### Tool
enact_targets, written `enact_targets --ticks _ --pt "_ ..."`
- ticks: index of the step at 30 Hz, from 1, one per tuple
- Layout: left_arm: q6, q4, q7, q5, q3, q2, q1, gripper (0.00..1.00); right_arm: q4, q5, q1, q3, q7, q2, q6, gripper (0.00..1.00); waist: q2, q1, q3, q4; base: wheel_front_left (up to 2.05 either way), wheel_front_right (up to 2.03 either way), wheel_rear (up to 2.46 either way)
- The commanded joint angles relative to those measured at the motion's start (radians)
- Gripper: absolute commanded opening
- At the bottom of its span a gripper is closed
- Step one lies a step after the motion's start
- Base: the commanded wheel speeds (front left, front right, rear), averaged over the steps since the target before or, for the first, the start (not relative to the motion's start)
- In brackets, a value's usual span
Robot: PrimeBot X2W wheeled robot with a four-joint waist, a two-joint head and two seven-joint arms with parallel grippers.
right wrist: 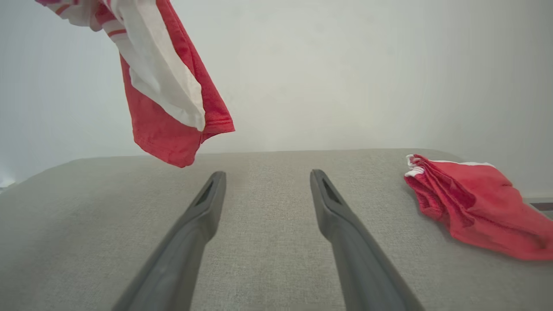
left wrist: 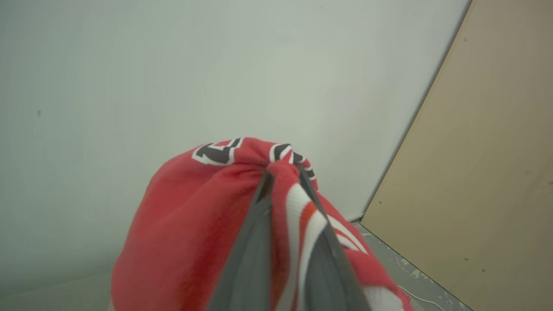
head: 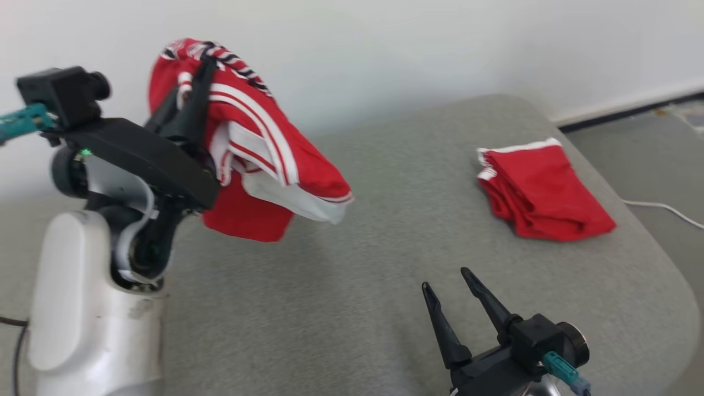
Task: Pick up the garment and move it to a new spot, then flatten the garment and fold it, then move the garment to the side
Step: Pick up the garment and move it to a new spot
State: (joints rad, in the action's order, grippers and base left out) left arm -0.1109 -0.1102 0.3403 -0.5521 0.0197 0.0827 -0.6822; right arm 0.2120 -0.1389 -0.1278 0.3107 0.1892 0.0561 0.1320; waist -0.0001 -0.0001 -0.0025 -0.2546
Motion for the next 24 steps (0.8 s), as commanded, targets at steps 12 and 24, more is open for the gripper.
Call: enact_targets --ticks 12,24 --pt "0.025 -0.24 -0.092 0.106 0.149 0.013 0.082 0.0 -0.019 -0.004 -0.027 -0.014 0.019 -0.005 -0.003 1.0 0.0001 0.0001 0.154 -0.204 0.0 0.0 0.0" --pt "0.09 -0.493 -0.375 0.194 0.173 0.01 0.123 1.0 -0.003 -0.011 -0.013 -0.055 0.039 -0.006 -0.003 1.0 0.0001 0.0001 0.144 -0.124 0.0 0.0 0.0"
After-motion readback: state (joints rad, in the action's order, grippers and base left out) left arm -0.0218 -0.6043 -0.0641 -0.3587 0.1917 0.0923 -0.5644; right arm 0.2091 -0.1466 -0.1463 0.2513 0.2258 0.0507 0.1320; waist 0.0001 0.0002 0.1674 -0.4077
